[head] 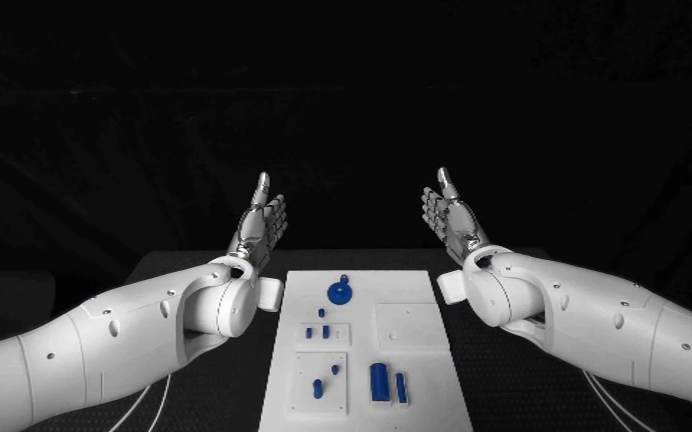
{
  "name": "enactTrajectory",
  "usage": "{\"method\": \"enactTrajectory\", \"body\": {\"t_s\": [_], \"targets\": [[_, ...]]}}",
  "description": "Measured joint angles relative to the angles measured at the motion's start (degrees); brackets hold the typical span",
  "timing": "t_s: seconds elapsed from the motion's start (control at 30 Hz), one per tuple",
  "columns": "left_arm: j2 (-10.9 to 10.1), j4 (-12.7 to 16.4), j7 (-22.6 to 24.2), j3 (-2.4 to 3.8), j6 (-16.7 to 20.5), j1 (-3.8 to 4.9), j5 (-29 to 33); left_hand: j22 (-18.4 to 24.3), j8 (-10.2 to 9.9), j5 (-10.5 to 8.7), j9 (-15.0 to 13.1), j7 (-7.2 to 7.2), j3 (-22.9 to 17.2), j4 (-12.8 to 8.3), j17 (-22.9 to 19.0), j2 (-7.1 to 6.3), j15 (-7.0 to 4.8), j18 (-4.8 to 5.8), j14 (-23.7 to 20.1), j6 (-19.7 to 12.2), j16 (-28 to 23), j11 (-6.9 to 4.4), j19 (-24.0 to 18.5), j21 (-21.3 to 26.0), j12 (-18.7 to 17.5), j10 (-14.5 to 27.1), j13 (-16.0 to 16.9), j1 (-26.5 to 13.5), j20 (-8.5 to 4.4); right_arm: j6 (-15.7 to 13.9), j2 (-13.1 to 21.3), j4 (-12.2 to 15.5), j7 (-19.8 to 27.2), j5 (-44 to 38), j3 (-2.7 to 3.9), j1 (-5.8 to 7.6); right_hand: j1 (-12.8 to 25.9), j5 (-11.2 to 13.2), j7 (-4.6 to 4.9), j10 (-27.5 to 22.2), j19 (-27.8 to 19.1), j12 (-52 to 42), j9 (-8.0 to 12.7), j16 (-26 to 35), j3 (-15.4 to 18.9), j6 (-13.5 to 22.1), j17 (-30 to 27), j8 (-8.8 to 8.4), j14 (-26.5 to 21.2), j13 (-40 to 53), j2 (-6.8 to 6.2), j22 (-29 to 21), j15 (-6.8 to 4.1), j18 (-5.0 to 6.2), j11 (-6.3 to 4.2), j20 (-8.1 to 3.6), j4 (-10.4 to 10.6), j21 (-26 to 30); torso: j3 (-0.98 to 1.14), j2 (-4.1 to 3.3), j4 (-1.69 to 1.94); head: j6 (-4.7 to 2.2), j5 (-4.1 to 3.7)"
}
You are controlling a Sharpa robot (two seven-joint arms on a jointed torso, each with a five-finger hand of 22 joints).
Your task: Assemble the parts on the task board
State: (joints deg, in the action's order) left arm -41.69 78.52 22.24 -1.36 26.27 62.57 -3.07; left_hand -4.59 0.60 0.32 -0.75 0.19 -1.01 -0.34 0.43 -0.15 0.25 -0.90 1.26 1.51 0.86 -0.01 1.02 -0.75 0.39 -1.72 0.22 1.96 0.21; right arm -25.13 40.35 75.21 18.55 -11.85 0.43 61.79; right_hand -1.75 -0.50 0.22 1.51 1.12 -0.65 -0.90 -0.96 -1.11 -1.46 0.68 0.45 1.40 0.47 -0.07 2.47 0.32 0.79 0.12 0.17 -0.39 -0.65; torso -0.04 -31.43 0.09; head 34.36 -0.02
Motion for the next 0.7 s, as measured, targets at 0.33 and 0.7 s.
{"method": "enactTrajectory", "body": {"t_s": [0.33, 0.7], "targets": [[-2.8, 10.6, 4.2, 1.21, 12.2, -2.29, 1.9, 4.5, -0.4, -0.05, 0.7, -0.20, 0.8, 0.4, -0.4, 0.17, -0.25, -0.01, -1.1, -1.2, -0.7, 0.01, -0.8, 0.6, 0.0, 1.4, -0.2, -1.5, -0.21, -12.6, 3.8, 13.0, 6.6, 7.7, -0.39, -1.42, 1.4, 0.3, -0.23, -1.3, -0.8, 0.4, 0.9, 0.8, 0.9, 1.2, -0.6, -0.25, -1.1, -0.4, 0.06, -2.4, -0.29, 0.00, -0.12, -0.19, 0.4, 0.5, 0.04, 0.23, -0.08, 0.02, 0.01], [-3.0, 11.2, 6.0, 1.29, 16.3, -2.42, 2.8, 4.5, -0.4, -0.05, 0.7, -0.20, 0.8, 0.4, -0.4, 0.17, -0.25, -0.01, -1.1, -1.2, -0.7, 0.01, -0.8, 0.6, 0.0, 1.4, -0.2, -1.5, -0.21, -17.7, 4.3, 14.6, 9.4, 11.0, -0.44, -1.60, 1.4, 0.3, -0.23, -1.3, -0.8, 0.4, 0.9, 0.8, 0.9, 1.2, -0.6, -0.24, -1.1, -0.4, 0.06, -2.4, -0.29, 0.00, -0.12, -0.18, 0.4, 0.5, 0.04, 0.24, -0.09, 0.02, 0.01]]}}
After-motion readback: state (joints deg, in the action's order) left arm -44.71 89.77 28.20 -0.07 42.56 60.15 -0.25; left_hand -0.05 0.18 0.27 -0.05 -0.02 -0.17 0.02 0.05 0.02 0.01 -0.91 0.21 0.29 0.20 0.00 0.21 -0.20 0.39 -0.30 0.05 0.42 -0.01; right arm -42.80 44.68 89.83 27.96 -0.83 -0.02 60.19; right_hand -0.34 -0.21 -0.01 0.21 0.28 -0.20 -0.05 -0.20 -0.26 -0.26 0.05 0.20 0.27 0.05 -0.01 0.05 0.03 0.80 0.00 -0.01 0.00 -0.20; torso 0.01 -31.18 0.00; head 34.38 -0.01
